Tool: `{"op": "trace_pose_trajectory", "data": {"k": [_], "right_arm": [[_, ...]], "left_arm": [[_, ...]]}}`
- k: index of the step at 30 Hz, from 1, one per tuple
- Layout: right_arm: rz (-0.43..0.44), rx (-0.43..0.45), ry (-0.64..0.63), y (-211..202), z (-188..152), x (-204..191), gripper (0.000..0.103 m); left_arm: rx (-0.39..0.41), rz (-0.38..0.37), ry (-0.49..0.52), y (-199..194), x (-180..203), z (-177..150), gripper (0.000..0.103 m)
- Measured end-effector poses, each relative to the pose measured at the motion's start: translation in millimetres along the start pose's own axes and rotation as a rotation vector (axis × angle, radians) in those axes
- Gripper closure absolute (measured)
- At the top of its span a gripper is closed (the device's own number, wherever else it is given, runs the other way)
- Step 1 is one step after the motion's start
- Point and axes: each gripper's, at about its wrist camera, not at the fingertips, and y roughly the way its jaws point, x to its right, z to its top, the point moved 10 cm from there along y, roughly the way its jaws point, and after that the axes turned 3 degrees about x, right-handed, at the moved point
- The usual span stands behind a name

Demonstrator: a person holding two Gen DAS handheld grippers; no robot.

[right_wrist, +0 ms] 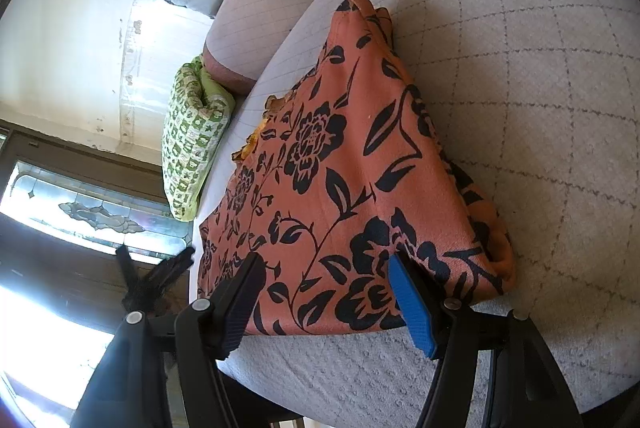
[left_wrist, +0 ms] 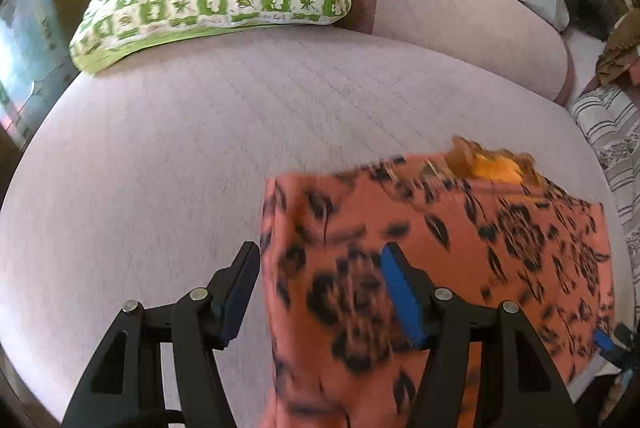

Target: Fold small clothes

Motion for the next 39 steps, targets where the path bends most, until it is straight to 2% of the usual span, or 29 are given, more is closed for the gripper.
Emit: {"op": "trace_pose_trajectory", "data": {"k": [3, 4, 5, 6, 7, 10, 12, 15, 17, 18, 20, 21, 22, 23, 26, 29, 32, 35, 37, 39], "right_arm": [[0.001, -0.004, -0.003, 0, 0, 0, 0.034], [0.001, -0.005, -0.002, 1, 0, 0, 0.034], [0.001, -0.006, -0.002, 1, 0, 0, 0.034], [0.001, -0.008, -0.003, 2, 0, 0, 0.034], [0.000, -0.009, -0.005, 2, 1, -1, 0.034], [-0.002, -0.013, -0.011, 5, 2, -2, 0.034], [-0.002, -0.013, -0.011, 6, 2, -3, 0.034], [0.002, -0.013, -0.009, 7, 2, -4, 0.032], [0.011, -0.012, -0.006, 8, 3, -5, 0.031], [0.014, -0.010, -0.005, 8, 3, -5, 0.031], [0.014, -0.001, -0.005, 5, 4, -6, 0.031], [0.013, 0.014, -0.011, 0, 4, -7, 0.030], [0.012, 0.042, -0.025, -8, 5, -10, 0.030], [0.012, 0.064, -0.031, -14, 5, -13, 0.028], [0.048, 0.104, 0.015, -34, 0, -18, 0.024], [0.059, 0.081, 0.103, -37, -24, -14, 0.024], [0.034, 0.070, 0.170, -33, -37, -4, 0.024], [0.030, 0.117, 0.219, -32, -23, 4, 0.024], [0.000, 0.152, 0.278, -30, -13, 16, 0.024], [0.008, 0.169, 0.335, -24, -5, 24, 0.024]], "left_arm": [[-0.044, 0.011, -0.027, 18, -10, 8, 0.041], [-0.049, 0.012, -0.034, 24, -13, 10, 0.054], [-0.058, 0.018, -0.033, 28, -15, 11, 0.080], [-0.081, 0.033, -0.035, 33, -19, 10, 0.091], [-0.097, 0.041, -0.065, 40, -24, 9, 0.093], [-0.079, 0.045, -0.142, 42, -37, 13, 0.094], [-0.081, 0.042, -0.183, 45, -43, 12, 0.094], [-0.070, 0.067, -0.114, 41, -36, 15, 0.093], [-0.043, 0.094, -0.102, 30, -35, 18, 0.087], [-0.014, 0.115, -0.105, 20, -36, 20, 0.083], [0.052, 0.135, -0.111, -8, -33, 20, 0.064], [0.080, 0.123, -0.112, -19, -28, 20, 0.058], [0.130, 0.102, -0.107, -38, -19, 16, 0.046], [0.162, 0.091, -0.095, -53, -10, 10, 0.040], [0.209, 0.028, -0.050, -80, 20, -14, 0.040], [0.216, -0.021, -0.027, -89, 48, -49, 0.040], [0.202, -0.025, 0.016, -79, 66, -74, 0.040], [0.150, -0.029, 0.032, -59, 68, -90, 0.040], [0.082, -0.002, 0.054, -44, 67, -108, 0.040], [0.101, 0.010, 0.079, -41, 66, -112, 0.038]]}}
